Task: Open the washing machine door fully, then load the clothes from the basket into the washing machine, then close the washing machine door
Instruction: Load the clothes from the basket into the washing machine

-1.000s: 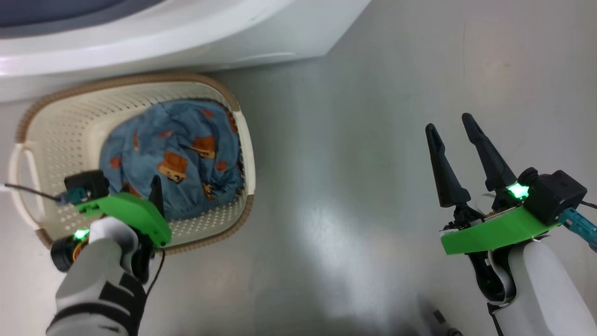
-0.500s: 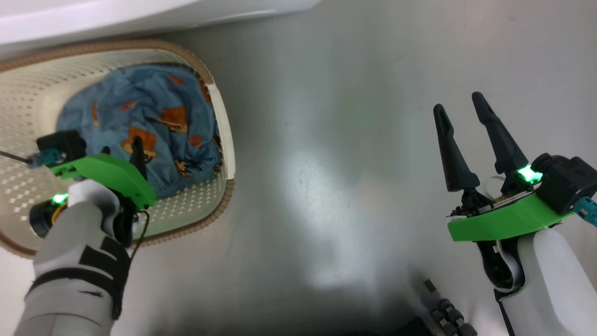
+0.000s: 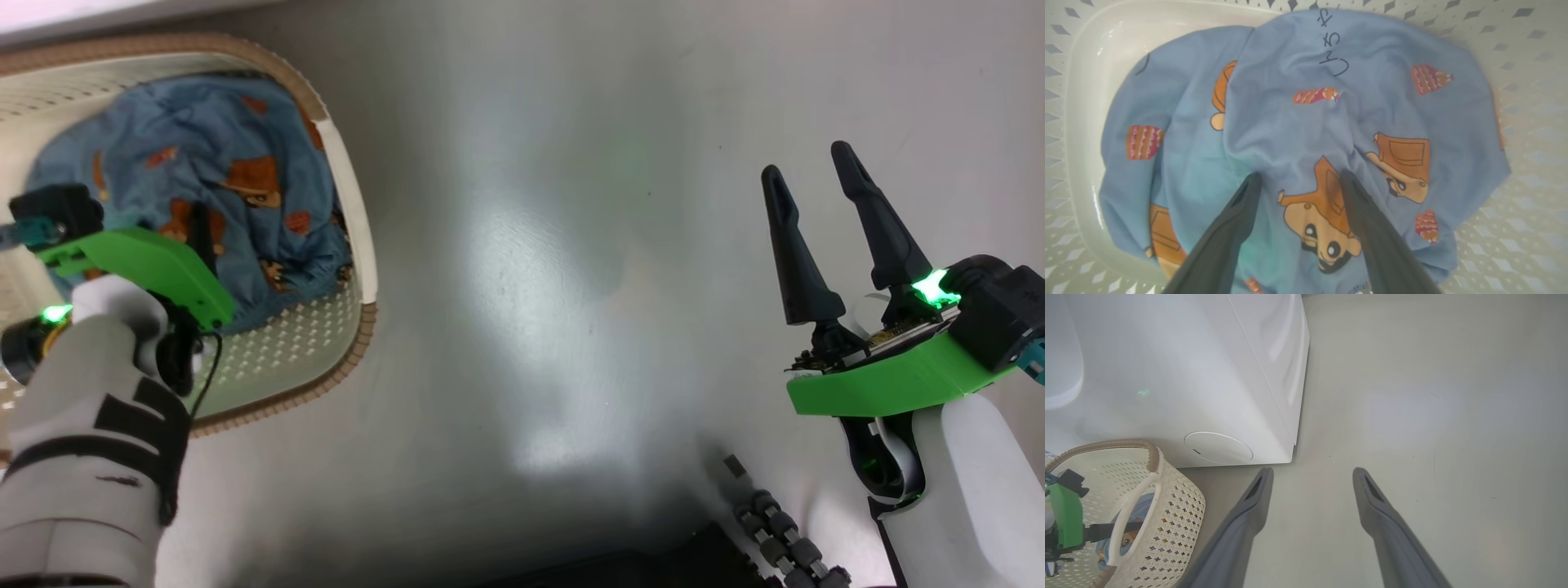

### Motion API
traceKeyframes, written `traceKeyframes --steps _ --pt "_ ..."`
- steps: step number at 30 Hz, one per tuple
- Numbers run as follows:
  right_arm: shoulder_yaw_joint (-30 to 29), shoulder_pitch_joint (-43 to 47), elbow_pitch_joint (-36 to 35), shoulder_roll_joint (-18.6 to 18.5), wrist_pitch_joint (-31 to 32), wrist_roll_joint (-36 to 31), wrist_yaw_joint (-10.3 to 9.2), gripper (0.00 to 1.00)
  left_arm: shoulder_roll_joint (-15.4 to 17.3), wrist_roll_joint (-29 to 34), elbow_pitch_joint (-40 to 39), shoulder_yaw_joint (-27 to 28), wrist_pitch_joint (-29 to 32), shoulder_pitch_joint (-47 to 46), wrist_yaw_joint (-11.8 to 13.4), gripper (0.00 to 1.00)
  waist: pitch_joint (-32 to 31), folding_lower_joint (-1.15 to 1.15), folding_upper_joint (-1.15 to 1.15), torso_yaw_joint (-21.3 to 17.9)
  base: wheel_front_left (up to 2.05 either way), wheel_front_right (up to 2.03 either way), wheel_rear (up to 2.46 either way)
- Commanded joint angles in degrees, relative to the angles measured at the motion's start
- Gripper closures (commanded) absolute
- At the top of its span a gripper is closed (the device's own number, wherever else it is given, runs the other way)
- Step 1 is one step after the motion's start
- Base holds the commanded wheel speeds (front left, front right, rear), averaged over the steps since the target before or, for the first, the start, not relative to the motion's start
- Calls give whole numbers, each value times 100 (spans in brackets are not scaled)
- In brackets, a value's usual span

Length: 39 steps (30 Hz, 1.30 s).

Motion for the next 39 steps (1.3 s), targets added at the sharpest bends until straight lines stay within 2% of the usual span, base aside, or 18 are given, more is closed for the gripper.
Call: traceKeyframes --steps 1,19,20,21,22,23,24,26,34,39 --pt "123 142 -140 -34 -27 -43 9 0 276 -21 -6 56 41 100 64 0 121 0 0 -99 0 0 0" --pt "3 375 -331 -205 -27 -118 9 0 310 28 21 -173 229 -287 254 0 486 0 0 -186 0 0 0" --pt "-16 398 -343 -218 -27 -121 9 0 290 29 21 -187 228 -285 257 6 489 0 0 -175 0 0 0" --pt "-36 420 -352 -231 -27 -123 9 0 268 28 22 -200 223 -285 257 47 490 0 0 -161 0 0 0" --pt "-36 420 -352 -231 -27 -123 9 0 268 28 22 -200 223 -285 257 47 490 0 0 -161 0 0 0" --pt "-54 438 -363 -244 -27 -122 9 0 246 32 22 -216 208 -285 255 58 491 0 0 -147 0 0 0" --pt "-84 463 -377 -259 -27 -128 9 0 194 41 23 -252 183 -278 254 96 488 0 0 -115 0 0 0" --pt "-91 467 -381 -263 -27 -138 9 0 174 48 24 -273 163 -276 246 100 486 0 0 -101 0 0 0" --pt "-138 415 -362 -303 -27 -170 9 0 27 -94 25 -224 -175 -220 207 100 379 0 0 58 0 0 0" --pt "-91 366 -275 -299 -27 -155 9 0 -169 -176 13 -229 -537 -32 26 100 87 0 0 228 0 0 0"
